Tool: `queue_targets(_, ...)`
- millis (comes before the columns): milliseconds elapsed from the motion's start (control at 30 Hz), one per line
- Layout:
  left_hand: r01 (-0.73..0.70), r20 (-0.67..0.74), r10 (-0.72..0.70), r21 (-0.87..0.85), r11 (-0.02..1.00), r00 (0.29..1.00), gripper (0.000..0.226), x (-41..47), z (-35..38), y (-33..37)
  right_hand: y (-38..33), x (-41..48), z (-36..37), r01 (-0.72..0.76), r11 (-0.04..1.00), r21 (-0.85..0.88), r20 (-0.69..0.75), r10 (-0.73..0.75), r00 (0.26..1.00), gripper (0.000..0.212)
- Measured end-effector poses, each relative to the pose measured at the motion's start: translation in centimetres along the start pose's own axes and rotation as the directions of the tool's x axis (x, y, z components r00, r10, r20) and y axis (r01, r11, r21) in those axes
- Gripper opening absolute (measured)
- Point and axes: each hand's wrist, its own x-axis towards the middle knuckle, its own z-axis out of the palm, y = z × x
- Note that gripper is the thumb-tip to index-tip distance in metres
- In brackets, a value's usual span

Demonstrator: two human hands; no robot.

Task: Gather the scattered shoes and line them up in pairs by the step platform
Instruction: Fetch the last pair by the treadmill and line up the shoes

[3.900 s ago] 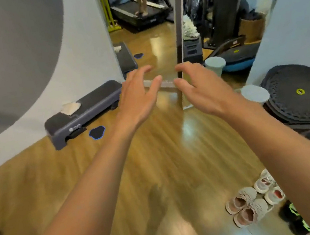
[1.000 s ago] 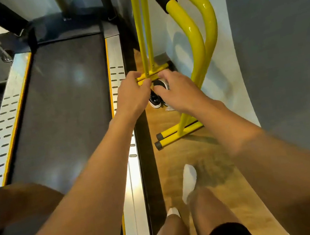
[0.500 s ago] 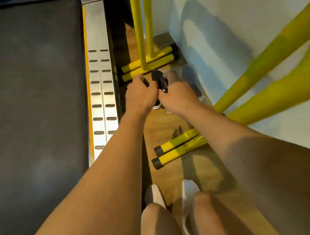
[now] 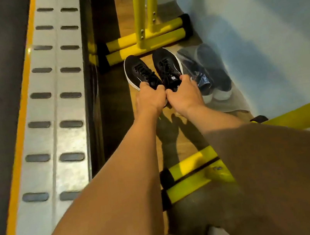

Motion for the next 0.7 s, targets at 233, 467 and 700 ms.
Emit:
queue_targets(233, 0.142, -0.049, -0.144, -0.054, 0.988, 0.988, 0.061, 8.3, 5.0, -3.3, 3.1, 6.5, 4.9, -0.001, 0.984, -0.18, -0.073, -0.012, 0.997, 0.072)
queue_targets(467, 0.231, -0.064, -0.235, -0.067, 0.971, 0.97, 0.065, 13.2, 7.3, -4.9, 4.2, 10.5, 7.3, 0.03, 0.952, -0.304, -0.059, -0.051, 0.997, 0.079)
queue_targets(700, 0.193, -0.116, -0.189, 0.033, 0.981, 0.975, 0.056, 13.9, 7.8, -5.4, 4.8, 12.7, 8.6, -0.051, 0.929, -0.365, -0.084, 0.022, 0.996, 0.09)
